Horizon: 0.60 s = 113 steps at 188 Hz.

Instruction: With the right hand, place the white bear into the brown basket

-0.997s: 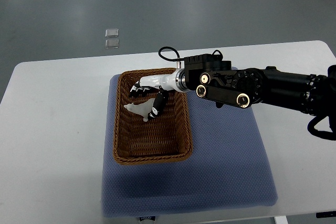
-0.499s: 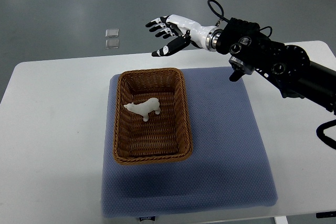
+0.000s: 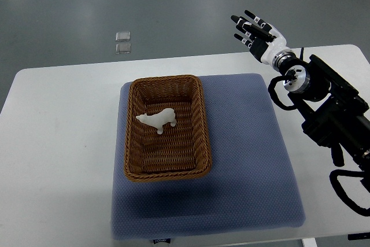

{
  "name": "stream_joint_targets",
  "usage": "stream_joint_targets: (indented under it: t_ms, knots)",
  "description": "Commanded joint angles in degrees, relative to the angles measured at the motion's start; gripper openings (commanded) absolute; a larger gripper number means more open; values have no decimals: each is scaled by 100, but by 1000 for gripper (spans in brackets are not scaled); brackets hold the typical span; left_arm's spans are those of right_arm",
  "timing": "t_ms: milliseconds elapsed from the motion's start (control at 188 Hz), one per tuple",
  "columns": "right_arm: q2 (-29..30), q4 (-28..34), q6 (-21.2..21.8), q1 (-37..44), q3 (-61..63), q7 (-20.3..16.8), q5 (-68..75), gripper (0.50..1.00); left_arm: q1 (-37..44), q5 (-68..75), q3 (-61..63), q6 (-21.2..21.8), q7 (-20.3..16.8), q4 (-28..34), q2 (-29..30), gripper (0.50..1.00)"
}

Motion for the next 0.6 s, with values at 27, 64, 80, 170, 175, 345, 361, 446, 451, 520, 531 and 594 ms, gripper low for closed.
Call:
stream_joint_targets:
  t_ms: [27,64,80,170,175,345,361,446,451,520,531,594]
  knots:
    - [-114,-169,158,-33,38,35,1053,926,0,9,0,1,8,-8,0,1000]
    - [-141,-186,211,-59,38,96,1194,928,0,9,0,1,0,-8,0,1000]
    - [-149,-204,229,-77,38,149,1273,928,0,9,9,1,8,-8,0,1000]
    - [-158,-204,264,-112,108,325,1449,928,0,18,9,1,0,-8,0,1000]
    - [-158,-204,273,-121,126,342,1449,928,0,18,9,1,8,-8,0,1000]
    - [-158,-204,826,-261,187,421,1449,930,0,9,9,1,8,-8,0,1000]
    - [-158,-204,897,-279,187,421,1449,930,0,9,9,1,0,-8,0,1000]
    - [-176,-204,1485,-463,196,518,1449,930,0,9,0,1,8,-8,0,1000]
    - [-176,-204,1486,-464,196,518,1449,930,0,9,0,1,8,-8,0,1000]
    - [-167,-204,1775,-569,196,694,1449,930,0,18,0,1,8,-8,0,1000]
    - [-167,-204,1802,-578,196,720,1449,930,0,9,0,1,0,-8,0,1000]
    - [-167,-213,1925,-639,196,869,1449,930,0,9,-9,1,8,-8,0,1000]
